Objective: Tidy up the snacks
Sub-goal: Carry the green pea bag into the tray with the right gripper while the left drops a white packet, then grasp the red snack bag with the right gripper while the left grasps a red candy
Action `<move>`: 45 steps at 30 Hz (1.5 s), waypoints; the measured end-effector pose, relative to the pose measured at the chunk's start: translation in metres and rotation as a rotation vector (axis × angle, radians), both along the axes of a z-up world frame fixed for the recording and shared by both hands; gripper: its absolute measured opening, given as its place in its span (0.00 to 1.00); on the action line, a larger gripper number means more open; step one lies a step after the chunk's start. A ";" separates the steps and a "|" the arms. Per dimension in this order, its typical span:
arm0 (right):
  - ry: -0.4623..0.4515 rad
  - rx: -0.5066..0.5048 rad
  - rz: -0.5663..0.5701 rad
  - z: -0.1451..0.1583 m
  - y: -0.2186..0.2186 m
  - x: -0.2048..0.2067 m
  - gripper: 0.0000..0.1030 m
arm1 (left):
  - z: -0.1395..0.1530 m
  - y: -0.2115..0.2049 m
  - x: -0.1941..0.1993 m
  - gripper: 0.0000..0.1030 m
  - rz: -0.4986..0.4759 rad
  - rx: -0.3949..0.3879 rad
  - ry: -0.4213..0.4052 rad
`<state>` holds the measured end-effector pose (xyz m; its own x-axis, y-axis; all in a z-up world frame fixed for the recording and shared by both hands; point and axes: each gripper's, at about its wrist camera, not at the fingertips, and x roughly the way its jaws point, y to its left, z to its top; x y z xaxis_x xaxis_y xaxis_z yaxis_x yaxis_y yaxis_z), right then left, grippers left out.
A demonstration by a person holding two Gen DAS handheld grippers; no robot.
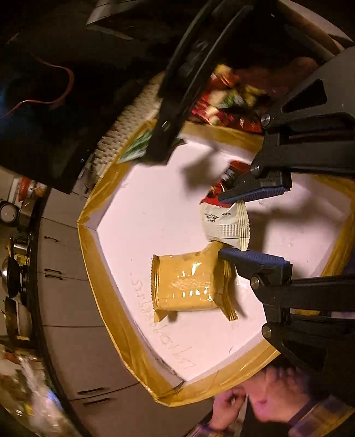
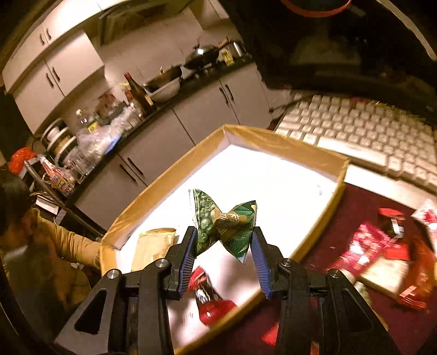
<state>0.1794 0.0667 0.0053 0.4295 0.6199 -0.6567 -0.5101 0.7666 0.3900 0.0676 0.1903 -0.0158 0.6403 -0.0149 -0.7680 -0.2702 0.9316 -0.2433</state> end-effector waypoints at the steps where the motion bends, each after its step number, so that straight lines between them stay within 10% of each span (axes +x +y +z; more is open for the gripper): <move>1: -0.014 -0.012 0.000 -0.004 0.005 0.001 0.39 | 0.000 -0.001 -0.001 0.30 -0.010 0.020 0.010; 11: -0.041 -0.018 -0.026 -0.020 0.012 -0.002 0.47 | -0.004 -0.001 0.006 0.32 -0.010 0.012 0.003; 15: -0.019 0.045 -0.010 -0.017 0.008 -0.002 0.53 | 0.002 0.003 -0.006 0.56 0.002 -0.001 -0.053; 21: -0.021 0.158 -0.009 -0.006 -0.008 -0.002 0.62 | 0.014 0.001 -0.017 0.63 0.028 -0.010 -0.100; 30: -0.019 0.286 -0.079 0.014 -0.100 -0.046 0.68 | 0.033 -0.009 -0.036 0.69 0.008 -0.051 -0.182; 45: 0.104 0.242 -0.276 -0.046 -0.215 -0.064 0.68 | 0.033 -0.068 -0.032 0.76 -0.140 -0.014 -0.138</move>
